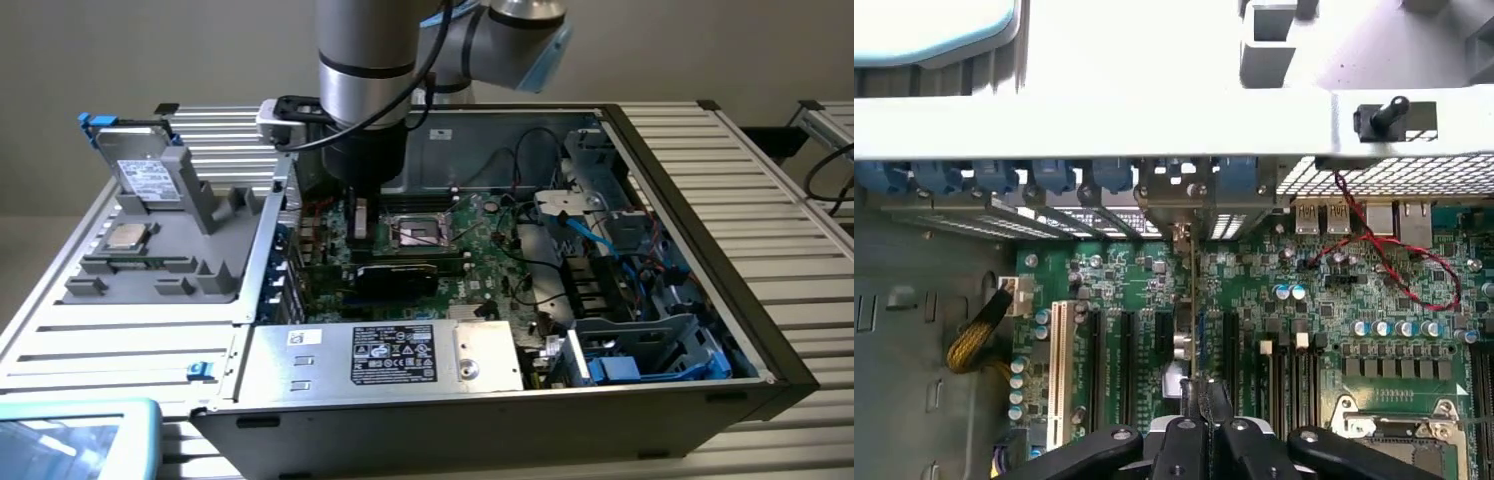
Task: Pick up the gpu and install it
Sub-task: 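Press down on the gpu until it lock into place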
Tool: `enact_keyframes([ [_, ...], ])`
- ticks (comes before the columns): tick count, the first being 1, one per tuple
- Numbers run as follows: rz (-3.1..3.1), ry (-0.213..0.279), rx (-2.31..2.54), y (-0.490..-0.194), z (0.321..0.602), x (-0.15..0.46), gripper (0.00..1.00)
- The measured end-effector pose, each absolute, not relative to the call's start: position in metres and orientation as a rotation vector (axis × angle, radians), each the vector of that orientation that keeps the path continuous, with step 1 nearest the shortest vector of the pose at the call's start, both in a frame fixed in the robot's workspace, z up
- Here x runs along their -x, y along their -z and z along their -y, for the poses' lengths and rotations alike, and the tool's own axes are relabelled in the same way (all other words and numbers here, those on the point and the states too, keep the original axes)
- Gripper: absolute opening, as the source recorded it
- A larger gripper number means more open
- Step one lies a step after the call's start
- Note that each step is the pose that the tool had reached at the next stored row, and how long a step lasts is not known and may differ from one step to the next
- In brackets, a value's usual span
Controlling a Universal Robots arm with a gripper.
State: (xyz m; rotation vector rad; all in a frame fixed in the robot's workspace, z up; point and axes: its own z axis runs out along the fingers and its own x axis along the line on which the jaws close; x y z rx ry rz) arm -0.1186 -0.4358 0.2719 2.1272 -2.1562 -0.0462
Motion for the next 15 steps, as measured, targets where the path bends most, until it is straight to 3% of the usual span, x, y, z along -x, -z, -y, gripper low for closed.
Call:
enact_keyframes([
  [15, 2.110, -0.005, -2.131, -0.275, 0.430, 0.132, 0.12],
])
